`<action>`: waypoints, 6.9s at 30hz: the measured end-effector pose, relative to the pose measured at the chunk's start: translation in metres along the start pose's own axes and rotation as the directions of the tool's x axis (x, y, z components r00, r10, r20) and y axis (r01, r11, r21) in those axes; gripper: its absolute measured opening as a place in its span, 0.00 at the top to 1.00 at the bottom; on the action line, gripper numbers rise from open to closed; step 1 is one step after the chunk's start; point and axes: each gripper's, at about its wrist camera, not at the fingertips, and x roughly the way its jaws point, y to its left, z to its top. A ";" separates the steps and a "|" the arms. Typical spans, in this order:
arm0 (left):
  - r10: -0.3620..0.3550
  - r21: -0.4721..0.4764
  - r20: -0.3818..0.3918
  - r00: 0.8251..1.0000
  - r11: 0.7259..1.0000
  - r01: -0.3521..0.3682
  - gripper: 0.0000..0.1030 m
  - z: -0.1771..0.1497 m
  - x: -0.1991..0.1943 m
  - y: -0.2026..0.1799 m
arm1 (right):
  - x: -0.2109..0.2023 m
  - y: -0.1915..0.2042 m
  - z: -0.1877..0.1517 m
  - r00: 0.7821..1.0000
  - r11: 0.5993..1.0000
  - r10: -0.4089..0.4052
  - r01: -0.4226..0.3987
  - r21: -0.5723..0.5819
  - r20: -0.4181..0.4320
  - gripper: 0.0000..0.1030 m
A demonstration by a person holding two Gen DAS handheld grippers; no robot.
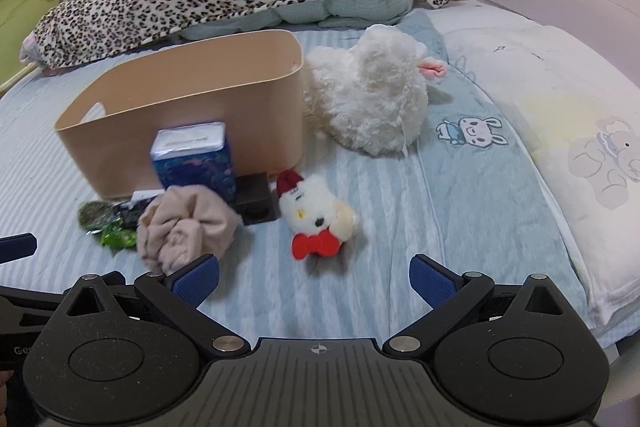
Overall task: Organize objects
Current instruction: 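Move both tools toward the pile in front of the beige basket, then grasp the pink cloth with the left tool while the right tool grasps the white plush toy, then carry the pink cloth and plush toy into the basket and open both tools, then grasp the dark seaweed packet with the left tool while the right tool grasps the black box, then lift both held items over the basket and open both tools to drop them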
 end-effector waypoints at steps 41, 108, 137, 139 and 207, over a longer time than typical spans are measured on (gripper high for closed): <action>-0.208 0.044 -0.007 0.978 0.977 0.209 0.92 0.018 0.051 -0.007 | 0.078 -0.006 0.008 0.999 1.000 -0.027 0.027 0.001 0.044 0.73; 0.056 -0.089 0.132 0.990 0.995 -0.044 0.13 0.128 0.067 0.088 | 0.055 0.079 0.123 0.973 0.983 0.121 -0.090 -0.158 0.198 0.34; 0.039 -0.061 -0.119 0.992 0.997 -0.047 0.06 0.049 0.069 0.104 | 0.060 0.049 0.045 0.999 0.981 0.054 -0.053 -0.184 -0.001 0.12; 0.034 -0.060 -0.140 0.990 0.997 -0.043 0.06 0.046 0.077 0.105 | 0.068 0.050 0.043 0.999 0.981 0.052 -0.053 -0.189 -0.014 0.14; -0.063 -0.137 0.184 0.981 0.987 0.089 0.75 0.088 -0.011 0.126 | -0.011 0.046 0.076 0.959 0.982 0.133 -0.094 -0.165 0.249 0.72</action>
